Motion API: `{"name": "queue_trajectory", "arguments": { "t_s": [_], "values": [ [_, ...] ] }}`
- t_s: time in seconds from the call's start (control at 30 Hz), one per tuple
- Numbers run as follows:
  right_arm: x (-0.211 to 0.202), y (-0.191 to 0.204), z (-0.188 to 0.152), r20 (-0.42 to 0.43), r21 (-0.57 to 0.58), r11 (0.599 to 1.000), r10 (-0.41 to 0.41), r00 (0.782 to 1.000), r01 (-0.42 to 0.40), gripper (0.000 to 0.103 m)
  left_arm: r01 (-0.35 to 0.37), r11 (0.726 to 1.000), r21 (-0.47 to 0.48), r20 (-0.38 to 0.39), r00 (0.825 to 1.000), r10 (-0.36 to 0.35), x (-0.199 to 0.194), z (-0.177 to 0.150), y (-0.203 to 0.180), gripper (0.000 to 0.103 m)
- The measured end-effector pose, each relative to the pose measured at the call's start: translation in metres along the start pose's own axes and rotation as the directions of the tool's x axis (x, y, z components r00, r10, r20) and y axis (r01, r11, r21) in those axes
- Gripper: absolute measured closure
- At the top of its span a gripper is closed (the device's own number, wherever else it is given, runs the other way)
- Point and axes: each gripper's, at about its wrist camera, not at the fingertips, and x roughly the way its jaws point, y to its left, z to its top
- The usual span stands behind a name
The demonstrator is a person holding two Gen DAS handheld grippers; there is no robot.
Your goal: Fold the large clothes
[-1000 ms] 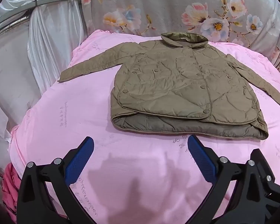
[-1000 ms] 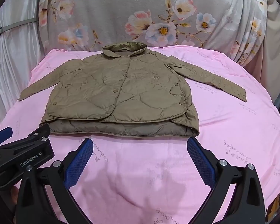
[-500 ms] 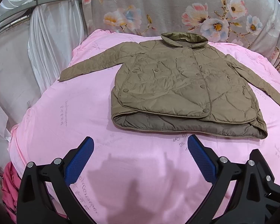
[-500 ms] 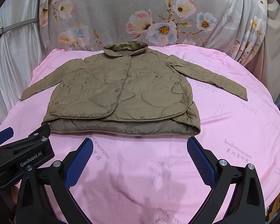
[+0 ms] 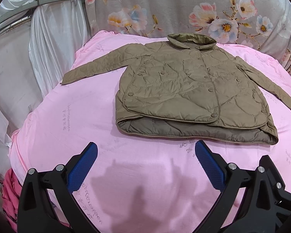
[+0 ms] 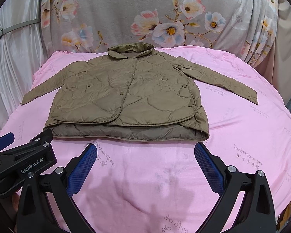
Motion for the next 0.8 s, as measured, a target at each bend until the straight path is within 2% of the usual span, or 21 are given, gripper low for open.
{"name": "queue_trajectory", "arguments": {
  "t_s": [0.23, 0.27, 0.8],
  "values": [
    [0.001, -0.002, 0.0, -0.002, 0.002, 1.0, 0.002, 1.0, -0.002, 0.005, -0.001, 1.0, -0.001, -0.001, 1.0, 0.001, -0.008, -0.004, 0.002, 0.005],
    [0.001, -0.001, 0.0, -0.003, 0.002, 1.0, 0.002, 1.0, -0.002, 0.005, 0.0, 1.0, 0.0, -0.003, 1.0, 0.0, 0.005, 0.001, -0.002, 0.005],
    [0.002, -0.001, 0.0, -0.002, 0.005, 1.0, 0.005, 1.0, -0.005, 0.005, 0.002, 1.0, -0.004, -0.007, 1.0, -0.002, 0.005, -0.003, -0.001, 0.005]
  ]
}}
